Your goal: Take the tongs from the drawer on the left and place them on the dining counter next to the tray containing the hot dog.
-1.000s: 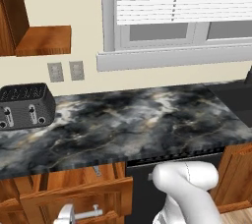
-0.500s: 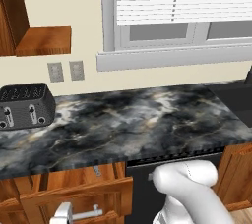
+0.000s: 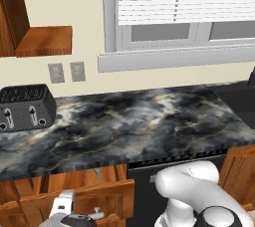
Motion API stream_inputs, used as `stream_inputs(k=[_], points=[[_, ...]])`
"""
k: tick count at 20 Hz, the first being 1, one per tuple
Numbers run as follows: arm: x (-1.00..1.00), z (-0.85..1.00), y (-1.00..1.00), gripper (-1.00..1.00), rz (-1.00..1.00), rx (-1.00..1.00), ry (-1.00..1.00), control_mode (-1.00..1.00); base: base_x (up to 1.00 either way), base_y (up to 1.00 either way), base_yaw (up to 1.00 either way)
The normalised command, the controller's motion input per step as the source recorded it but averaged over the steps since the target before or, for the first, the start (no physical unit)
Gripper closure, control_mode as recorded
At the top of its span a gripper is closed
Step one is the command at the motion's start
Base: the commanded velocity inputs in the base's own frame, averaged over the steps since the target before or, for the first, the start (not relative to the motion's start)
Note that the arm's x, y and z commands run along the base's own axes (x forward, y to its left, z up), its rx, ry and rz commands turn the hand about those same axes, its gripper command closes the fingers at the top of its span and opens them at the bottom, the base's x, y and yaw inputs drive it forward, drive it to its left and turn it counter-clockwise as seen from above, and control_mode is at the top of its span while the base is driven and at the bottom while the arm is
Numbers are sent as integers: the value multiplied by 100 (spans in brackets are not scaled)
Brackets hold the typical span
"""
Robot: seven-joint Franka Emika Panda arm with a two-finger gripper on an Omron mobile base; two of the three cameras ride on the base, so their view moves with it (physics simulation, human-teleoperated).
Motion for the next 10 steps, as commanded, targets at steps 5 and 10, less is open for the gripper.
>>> stream_inputs(k=[5, 10], points=[[0, 37, -17, -100, 0, 15, 22, -100, 0, 0, 0], [0, 22, -10, -100, 0, 6, 17, -100, 0, 0, 0]])
